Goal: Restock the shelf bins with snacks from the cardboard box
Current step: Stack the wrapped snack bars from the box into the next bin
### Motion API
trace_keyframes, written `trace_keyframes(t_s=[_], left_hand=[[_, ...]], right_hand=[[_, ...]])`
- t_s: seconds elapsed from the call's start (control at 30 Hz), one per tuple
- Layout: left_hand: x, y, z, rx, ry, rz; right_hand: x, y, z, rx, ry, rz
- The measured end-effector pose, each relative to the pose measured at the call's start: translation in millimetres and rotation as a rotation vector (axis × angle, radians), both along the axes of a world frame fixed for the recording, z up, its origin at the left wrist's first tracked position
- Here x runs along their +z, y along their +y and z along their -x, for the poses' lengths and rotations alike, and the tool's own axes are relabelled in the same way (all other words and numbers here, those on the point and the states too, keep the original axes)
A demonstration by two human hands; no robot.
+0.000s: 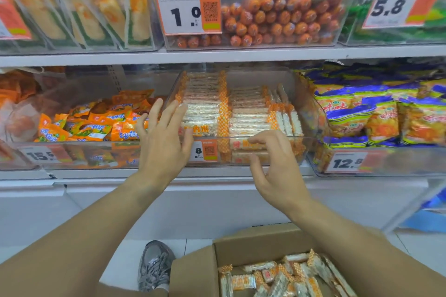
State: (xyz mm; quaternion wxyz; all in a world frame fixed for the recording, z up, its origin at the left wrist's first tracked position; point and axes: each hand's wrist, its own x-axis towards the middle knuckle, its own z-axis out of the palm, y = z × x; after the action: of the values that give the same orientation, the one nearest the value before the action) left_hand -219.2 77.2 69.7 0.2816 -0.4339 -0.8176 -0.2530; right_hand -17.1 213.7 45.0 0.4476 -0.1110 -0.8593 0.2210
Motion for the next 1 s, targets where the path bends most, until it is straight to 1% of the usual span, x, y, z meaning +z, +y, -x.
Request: trace_keyframes(t_s=[0.07, 0.13, 0.17, 0.2, 0.23, 0.27, 0.3, 0.37, 0.43, 0.5, 0.53, 0.57, 0.6, 0.63, 0.7, 0.77, 0.87, 0.93, 1.0], left_hand=[[9, 11, -17, -0.07, 0.088, -0.088], [17, 28, -44, -0.26, 0.156, -0.137], [18, 37, -60, -0.392, 0.16, -0.115], [15, 45, -77, -0.523, 0.127, -0.054], [8, 53, -94, -0.621, 0.048, 0.033], [-3, 58, -113, -0.671, -0.069, 0.123], [-20, 62, -130, -0.678, -0.197, 0.202], [-67, 66, -161, -0.612, -0.399, 0.32], [-126, 63, -183, -0.511, -0.594, 0.424], [-186, 53, -195, -0.401, -0.799, 0.554], [-214, 45, -201, -0.343, -0.867, 0.656], [-240, 37, -205, -0.286, -0.896, 0.78], [-263, 29, -211, -0.232, -0.917, 0.882], [-283, 22, -218, -0.184, -0.951, 0.929], [-314, 11, -233, -0.114, -1.016, 0.947], [-334, 10, -245, -0.074, -0.978, 0.938], [-345, 21, -255, -0.058, -0.958, 0.913], [-350, 31, -256, -0.009, -0.947, 0.881], [-356, 36, -251, 0.059, -1.004, 0.859]], right_hand=[[-8, -1, -10, 0.009, 0.035, 0.003], [-21, 0, -19, 0.027, 0.026, 0.014], [-29, 2, -23, 0.042, -0.001, 0.03], [-40, 5, -29, 0.053, -0.046, 0.052], [-55, 9, -36, 0.057, -0.11, 0.08], [-71, 12, -45, 0.053, -0.192, 0.122], [-91, 16, -57, 0.037, -0.284, 0.184], [-135, 22, -85, -0.026, -0.478, 0.314], [-177, 26, -114, -0.097, -0.699, 0.388], [-211, 27, -139, -0.115, -0.992, 0.463], [-227, 25, -151, -0.1, -1.158, 0.526], [-244, 23, -162, -0.086, -1.293, 0.599], [-258, 19, -172, -0.085, -1.381, 0.66], [-272, 16, -180, -0.1, -1.42, 0.703], [-291, 9, -193, -0.164, -1.4, 0.752], [-303, 7, -197, -0.227, -1.364, 0.763], [-316, 2, -192, -0.307, -1.376, 0.828], [-324, -2, -186, -0.354, -1.391, 0.853], [-330, -8, -180, -0.393, -1.358, 0.879]])
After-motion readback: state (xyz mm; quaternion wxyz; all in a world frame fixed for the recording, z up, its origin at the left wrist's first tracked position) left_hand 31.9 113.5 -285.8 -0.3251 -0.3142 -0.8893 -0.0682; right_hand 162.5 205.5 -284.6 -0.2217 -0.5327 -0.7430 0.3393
